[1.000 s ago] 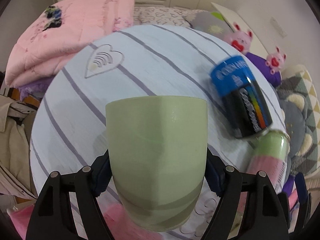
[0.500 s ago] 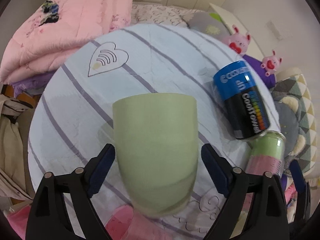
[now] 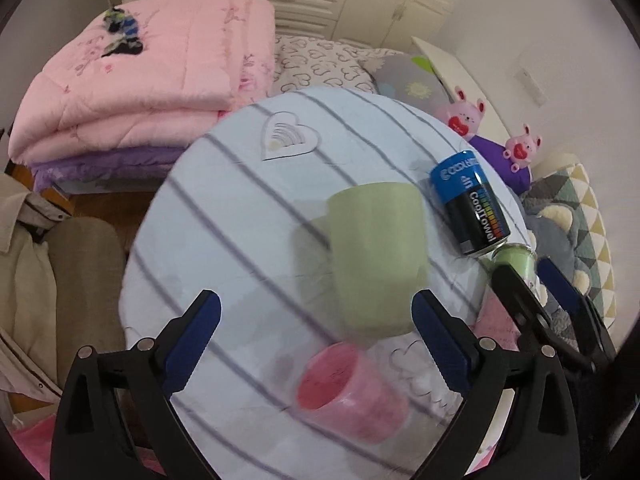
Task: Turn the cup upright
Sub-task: 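Grasp the green cup with the right gripper while the left gripper holds it, then open the left gripper while the right gripper rotates the cup rim upward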
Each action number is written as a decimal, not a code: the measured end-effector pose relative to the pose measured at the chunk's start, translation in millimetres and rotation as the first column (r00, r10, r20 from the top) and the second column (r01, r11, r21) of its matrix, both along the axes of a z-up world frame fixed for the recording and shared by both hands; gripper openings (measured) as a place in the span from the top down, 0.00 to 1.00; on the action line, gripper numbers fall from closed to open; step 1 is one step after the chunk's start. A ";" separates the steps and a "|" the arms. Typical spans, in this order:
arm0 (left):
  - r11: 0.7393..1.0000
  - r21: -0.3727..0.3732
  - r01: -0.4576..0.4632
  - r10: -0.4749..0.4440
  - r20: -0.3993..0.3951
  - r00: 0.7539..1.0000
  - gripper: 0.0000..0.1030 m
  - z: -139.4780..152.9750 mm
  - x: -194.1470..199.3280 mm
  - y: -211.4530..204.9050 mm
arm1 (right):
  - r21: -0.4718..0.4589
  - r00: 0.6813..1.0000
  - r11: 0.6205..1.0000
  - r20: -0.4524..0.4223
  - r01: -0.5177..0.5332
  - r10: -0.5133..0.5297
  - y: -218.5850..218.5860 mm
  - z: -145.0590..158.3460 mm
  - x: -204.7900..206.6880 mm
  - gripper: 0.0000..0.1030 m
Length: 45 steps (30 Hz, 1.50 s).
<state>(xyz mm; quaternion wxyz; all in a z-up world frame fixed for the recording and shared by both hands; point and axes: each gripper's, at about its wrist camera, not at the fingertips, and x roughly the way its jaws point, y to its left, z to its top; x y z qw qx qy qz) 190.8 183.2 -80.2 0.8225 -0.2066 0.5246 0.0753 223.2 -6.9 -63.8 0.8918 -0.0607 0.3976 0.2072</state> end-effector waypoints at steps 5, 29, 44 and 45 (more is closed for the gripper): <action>0.999 -0.016 -0.029 0.029 0.010 1.000 0.05 1.3 -2.7 22.5 | 0.020 0.994 0.998 -0.095 -0.055 0.056 36.1 -12.2 18.6 0.18; 0.999 -0.005 0.041 -0.041 -0.028 0.999 0.03 -28.9 16.3 37.5 | 0.192 0.868 0.965 -0.432 -0.179 0.246 81.0 -73.0 74.5 0.22; 0.973 -0.022 0.230 -0.230 0.006 0.973 0.02 -33.8 29.4 -26.3 | 0.166 0.957 0.978 -0.239 -0.125 0.163 50.0 -35.1 60.4 0.22; 0.969 -0.026 0.246 -0.245 0.025 0.969 0.02 -31.8 30.7 -31.0 | 0.160 0.961 0.979 -0.223 -0.126 0.160 48.8 -33.2 59.8 0.22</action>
